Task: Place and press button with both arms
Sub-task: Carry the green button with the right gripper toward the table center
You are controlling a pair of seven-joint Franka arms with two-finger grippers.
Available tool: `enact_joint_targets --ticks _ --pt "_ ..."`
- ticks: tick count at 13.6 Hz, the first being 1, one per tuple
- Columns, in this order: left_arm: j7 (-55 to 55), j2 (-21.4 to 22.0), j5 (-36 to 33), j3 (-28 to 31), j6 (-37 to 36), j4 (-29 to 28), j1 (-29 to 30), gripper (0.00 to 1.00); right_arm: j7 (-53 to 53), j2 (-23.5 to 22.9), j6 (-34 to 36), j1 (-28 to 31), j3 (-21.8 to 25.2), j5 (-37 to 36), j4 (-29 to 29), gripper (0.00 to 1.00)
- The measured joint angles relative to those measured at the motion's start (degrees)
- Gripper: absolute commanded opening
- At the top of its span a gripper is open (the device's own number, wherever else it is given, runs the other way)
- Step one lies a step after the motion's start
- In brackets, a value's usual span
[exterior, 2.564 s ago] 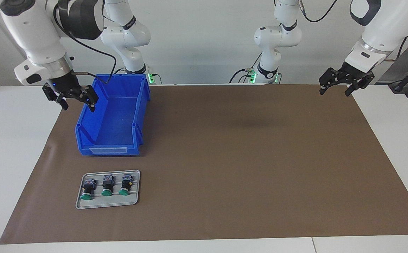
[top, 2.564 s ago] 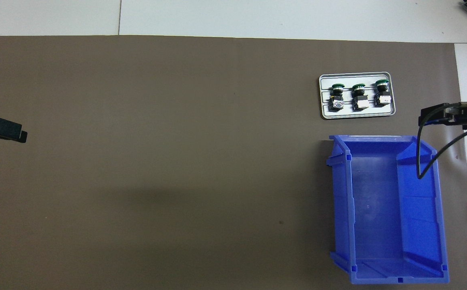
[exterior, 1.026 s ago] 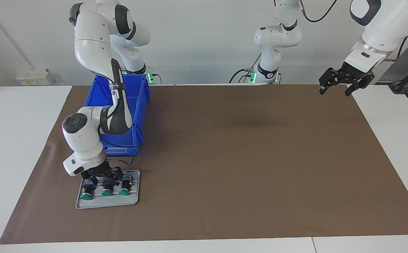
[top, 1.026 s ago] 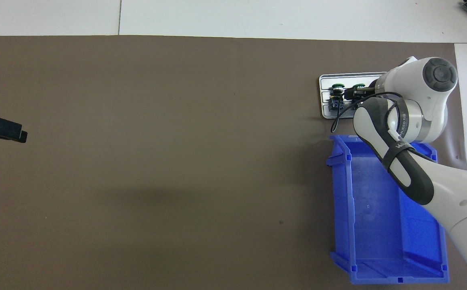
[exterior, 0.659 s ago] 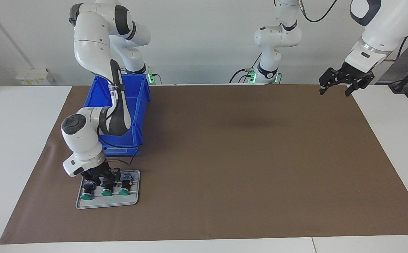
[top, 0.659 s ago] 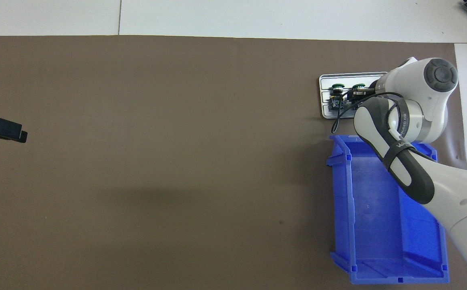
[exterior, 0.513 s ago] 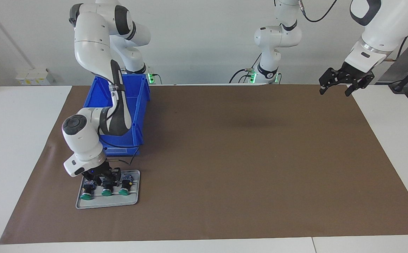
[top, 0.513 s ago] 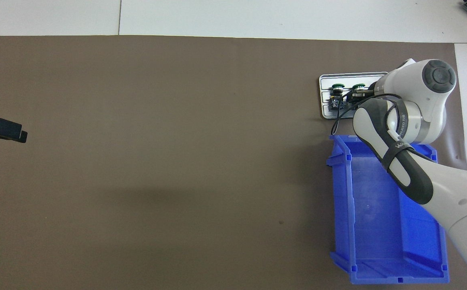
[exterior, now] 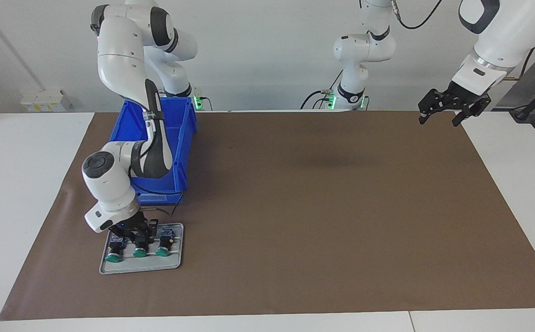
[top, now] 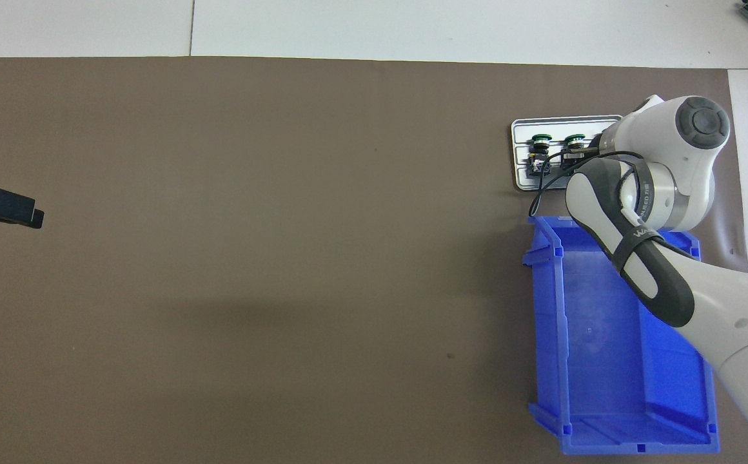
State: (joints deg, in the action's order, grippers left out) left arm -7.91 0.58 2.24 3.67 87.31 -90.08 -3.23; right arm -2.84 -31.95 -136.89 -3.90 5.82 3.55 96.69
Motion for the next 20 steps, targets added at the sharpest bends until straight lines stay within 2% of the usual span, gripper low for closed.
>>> enact_joint_targets --ticks 2,4,6,9,13,17,20 --pt "0.0 0.0 0.0 0.0 0.0 0.0 0.0 1.0 -0.1 0.1 2.9 0.2 0.0 3.4 -1.4 0.0" --pt "0.0 0.0 0.0 0.0 0.0 0.0 0.0 1.0 1.3 0.6 7.2 0.3 0.0 5.4 -5.2 0.0" --pt "0.0 0.0 0.0 0.0 0.0 0.0 0.0 1.0 9.2 1.8 11.7 0.3 0.0 5.6 -10.0 0.0" --pt "0.0 0.0 0.0 0.0 0.0 0.0 0.0 1.0 25.9 3.0 14.4 -0.6 -0.2 5.7 -14.4 0.0" --pt "0.0 0.0 0.0 0.0 0.0 0.0 0.0 1.0 46.2 3.2 14.3 -2.7 -0.6 5.8 -15.9 0.0" --pt "0.0 0.0 0.0 0.0 0.0 0.0 0.0 1.0 76.2 3.5 13.8 -12.4 -0.8 4.7 -16.8 0.0" --pt "0.0 0.0 0.0 0.0 0.0 0.0 0.0 1.0 99.1 3.5 13.8 -20.5 -0.8 -1.2 -16.7 0.0"
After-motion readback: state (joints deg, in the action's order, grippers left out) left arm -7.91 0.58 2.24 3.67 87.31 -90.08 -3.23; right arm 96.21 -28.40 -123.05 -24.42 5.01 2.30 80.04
